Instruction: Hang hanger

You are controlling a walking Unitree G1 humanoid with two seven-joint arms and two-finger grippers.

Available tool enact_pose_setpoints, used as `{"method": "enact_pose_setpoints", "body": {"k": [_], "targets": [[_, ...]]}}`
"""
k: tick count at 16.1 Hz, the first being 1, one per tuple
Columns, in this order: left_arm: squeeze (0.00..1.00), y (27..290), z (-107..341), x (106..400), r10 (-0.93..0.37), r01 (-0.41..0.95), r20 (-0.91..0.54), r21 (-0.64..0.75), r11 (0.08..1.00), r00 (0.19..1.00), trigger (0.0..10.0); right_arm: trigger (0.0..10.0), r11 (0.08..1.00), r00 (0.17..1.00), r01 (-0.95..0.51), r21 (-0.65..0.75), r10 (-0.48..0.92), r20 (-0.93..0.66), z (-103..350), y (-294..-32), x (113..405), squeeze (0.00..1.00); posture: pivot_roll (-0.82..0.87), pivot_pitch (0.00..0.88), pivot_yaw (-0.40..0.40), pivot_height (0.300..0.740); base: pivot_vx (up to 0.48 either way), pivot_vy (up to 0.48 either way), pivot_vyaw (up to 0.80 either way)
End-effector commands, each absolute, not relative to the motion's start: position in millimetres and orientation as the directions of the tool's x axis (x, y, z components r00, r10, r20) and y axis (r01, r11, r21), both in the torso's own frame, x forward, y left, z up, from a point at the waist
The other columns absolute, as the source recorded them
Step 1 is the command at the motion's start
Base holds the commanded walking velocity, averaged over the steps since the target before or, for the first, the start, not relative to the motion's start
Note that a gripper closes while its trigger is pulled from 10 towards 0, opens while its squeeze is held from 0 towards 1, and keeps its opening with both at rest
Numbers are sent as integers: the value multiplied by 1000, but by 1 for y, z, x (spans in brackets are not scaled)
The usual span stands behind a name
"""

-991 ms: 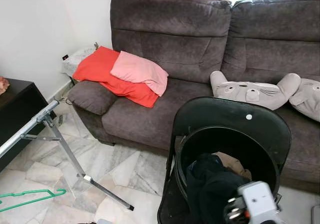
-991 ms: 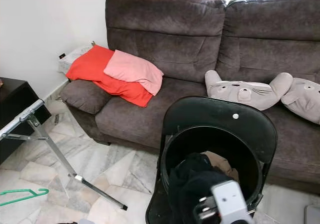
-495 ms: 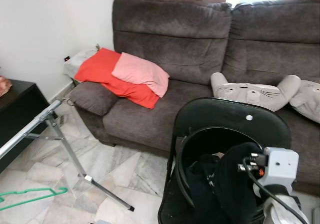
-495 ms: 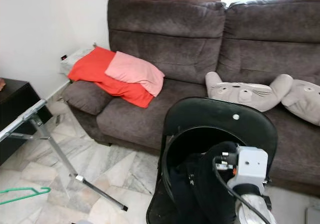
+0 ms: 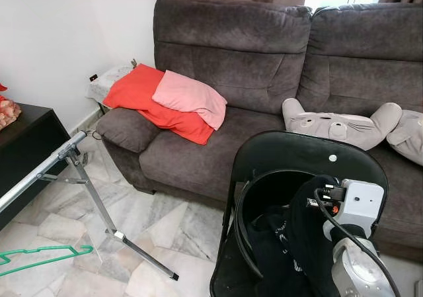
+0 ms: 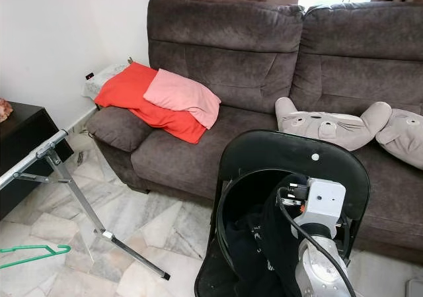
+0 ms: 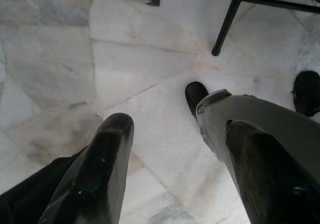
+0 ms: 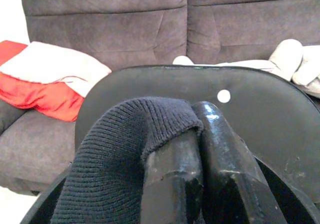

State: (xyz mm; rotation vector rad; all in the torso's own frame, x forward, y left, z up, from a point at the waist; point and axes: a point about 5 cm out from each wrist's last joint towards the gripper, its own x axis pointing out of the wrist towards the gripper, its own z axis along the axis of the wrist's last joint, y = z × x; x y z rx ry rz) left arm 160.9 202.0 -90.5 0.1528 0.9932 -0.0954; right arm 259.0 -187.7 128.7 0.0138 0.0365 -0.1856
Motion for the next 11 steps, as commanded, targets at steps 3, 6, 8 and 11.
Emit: {"method": "enact_pose_setpoints", "body": {"k": [3, 6, 8, 11], "targets": [[0, 201, -96, 147, 43, -45, -847, 22, 999, 530, 10000, 10000, 981, 981, 193, -10, -193, -6, 129, -193, 261, 0, -56, 0, 59, 740, 0, 0, 0], [0, 200, -95, 150, 51, -65, -827, 17, 998, 560, 10000, 10000, 984, 984, 178, -5, -178, 13, 130, -189, 269, 0, -62, 0, 67, 740, 0, 0, 0], [0, 199, -93, 154, 27, 1, -822, 33, 999, 568, 10000, 10000, 985, 985, 171, -3, -171, 19, 128, -187, 271, 0, -76, 0, 87, 740, 0, 0, 0], [0, 199, -90, 159, 12, 22, -801, 31, 999, 598, 10000, 10000, 984, 984, 176, -10, -176, 19, 122, -184, 273, 0, -104, 0, 114, 740, 0, 0, 0]]}}
